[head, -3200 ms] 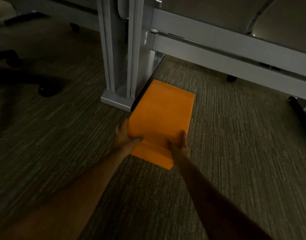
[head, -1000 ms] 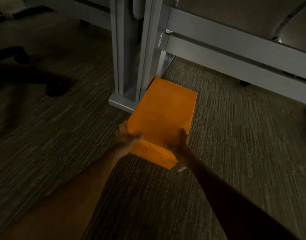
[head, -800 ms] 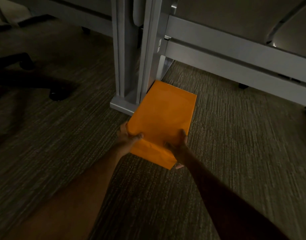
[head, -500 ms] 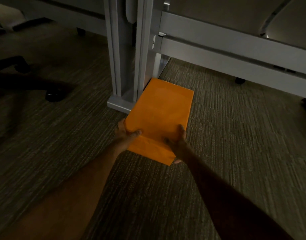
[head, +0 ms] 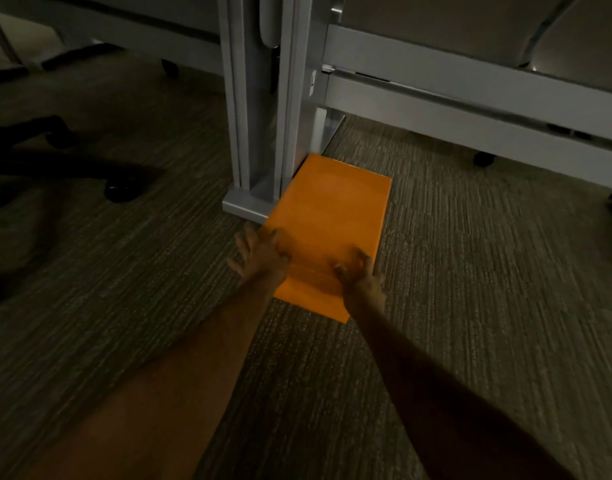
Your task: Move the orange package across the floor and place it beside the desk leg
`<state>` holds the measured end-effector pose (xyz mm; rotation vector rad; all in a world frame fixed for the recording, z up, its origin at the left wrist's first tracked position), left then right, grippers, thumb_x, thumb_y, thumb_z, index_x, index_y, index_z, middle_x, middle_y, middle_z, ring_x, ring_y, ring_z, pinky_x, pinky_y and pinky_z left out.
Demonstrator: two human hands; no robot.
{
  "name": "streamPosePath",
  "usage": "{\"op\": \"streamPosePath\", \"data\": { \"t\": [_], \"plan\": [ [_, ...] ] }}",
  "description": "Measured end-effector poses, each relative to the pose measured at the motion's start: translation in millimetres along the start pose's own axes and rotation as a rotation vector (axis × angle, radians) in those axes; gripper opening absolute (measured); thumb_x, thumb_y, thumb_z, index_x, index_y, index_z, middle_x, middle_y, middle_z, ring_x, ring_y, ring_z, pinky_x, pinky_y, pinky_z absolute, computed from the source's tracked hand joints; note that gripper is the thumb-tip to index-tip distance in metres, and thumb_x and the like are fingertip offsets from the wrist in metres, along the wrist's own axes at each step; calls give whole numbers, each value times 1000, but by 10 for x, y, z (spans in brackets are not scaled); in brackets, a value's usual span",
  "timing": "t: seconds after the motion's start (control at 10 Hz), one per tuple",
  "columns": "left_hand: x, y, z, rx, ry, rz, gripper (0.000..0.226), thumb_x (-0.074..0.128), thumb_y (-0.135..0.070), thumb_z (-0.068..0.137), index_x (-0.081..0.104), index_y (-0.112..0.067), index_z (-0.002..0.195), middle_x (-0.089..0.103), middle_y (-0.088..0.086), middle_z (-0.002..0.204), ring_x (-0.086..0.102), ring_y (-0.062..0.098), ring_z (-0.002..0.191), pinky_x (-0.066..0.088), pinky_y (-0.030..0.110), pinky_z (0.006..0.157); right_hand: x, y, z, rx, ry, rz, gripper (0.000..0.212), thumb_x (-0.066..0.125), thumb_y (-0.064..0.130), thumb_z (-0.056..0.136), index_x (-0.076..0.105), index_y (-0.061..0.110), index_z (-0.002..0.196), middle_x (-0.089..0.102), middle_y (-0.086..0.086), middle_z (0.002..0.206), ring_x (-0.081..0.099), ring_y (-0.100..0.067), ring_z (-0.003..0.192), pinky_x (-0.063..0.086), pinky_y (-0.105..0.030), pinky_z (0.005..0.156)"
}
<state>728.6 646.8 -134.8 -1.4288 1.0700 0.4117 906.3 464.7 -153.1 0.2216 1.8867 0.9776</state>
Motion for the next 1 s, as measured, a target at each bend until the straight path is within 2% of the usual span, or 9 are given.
{"op": "streamPosePath", "data": {
  "t": [0.1, 0.2, 0.3, 0.4, 0.5, 0.6, 0.7, 0.9, 1.0],
  "plan": [
    [-41, -77, -47, 99, 11, 124, 57, 57, -42, 97, 40, -39, 152, 5, 3, 170, -5, 27, 155, -6, 62, 119, 20, -55, -90, -5, 15, 110, 70, 54, 64, 90, 24, 43, 150, 38, -18, 144, 54, -49, 119, 50, -58, 94],
    [-87, -112, -34, 164, 73, 285, 56, 52, -50, 99, 38, -40, 153, 9, 5, 170, 3, 28, 155, -5, 61, 119, 72, -157, -89, 17, 212, 289, 67, 55, 51, 97, 18, 52, 152, 41, -18, 144, 62, -41, 106, 58, -53, 81],
    [-151, -158, -68, 202, 157, 295, 65, 58, -52, 96, 32, -43, 155, 7, 4, 170, 2, 28, 155, -3, 62, 119, -32, -167, -251, -63, 381, 407, 69, 46, 17, 105, 12, 55, 152, 44, -22, 149, 62, -25, 92, 57, -36, 69],
    [-169, -210, -199, 249, 144, 167, 79, 67, -51, 89, 26, -44, 156, 10, -1, 170, -1, 27, 155, -3, 61, 120, -228, -110, -333, -177, 279, 336, 75, 51, 13, 103, 8, 50, 152, 35, -17, 159, 61, -34, 116, 56, -38, 86],
    [-67, -385, -539, 330, 183, -26, 90, 74, -50, 84, 23, -41, 157, 17, -5, 169, 0, 25, 156, -3, 55, 121, -437, -100, -451, -85, 157, 189, 87, 64, 26, 95, 5, 40, 157, 28, -12, 163, 43, -38, 140, 47, -58, 105],
    [-3, -507, -778, 352, 234, -66, 87, 74, -51, 85, 26, -39, 157, 20, -3, 168, 4, 26, 155, 0, 54, 122, -584, 30, -584, -99, 110, 171, 81, 65, 25, 92, 15, 36, 156, 37, -9, 156, 46, -32, 135, 50, -58, 102],
    [-72, -703, -1088, 320, 319, -111, 80, 71, -51, 89, 30, -36, 156, 23, 3, 167, 15, 31, 153, 12, 54, 122, -791, 272, -866, -171, 129, 157, 64, 63, 24, 93, 31, 32, 147, 50, 2, 127, 54, -22, 115, 56, -42, 81],
    [-601, -1230, -1625, 450, 325, -65, 82, 70, -50, 90, 29, -28, 158, 35, 6, 162, 35, 34, 145, 28, 52, 116, -1099, 548, -1261, -95, 292, 163, 55, 62, 5, 95, 41, 6, 145, 54, -27, 135, 54, -42, 125, 47, -52, 102],
    [-757, -1344, -1753, 465, 333, -95, 83, 72, -47, 90, 29, -26, 158, 37, 7, 161, 37, 33, 144, 31, 51, 114, -1197, 647, -1397, -89, 373, 190, 53, 61, 1, 95, 42, 2, 144, 54, -29, 137, 54, -40, 126, 47, -49, 101]
  ]
}}
Point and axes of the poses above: each hand's wrist, its own z-axis towards the middle knuckle, its own x-axis out of the palm, y = z × x, the point moved 10 cm from there along z, towards the middle knuckle
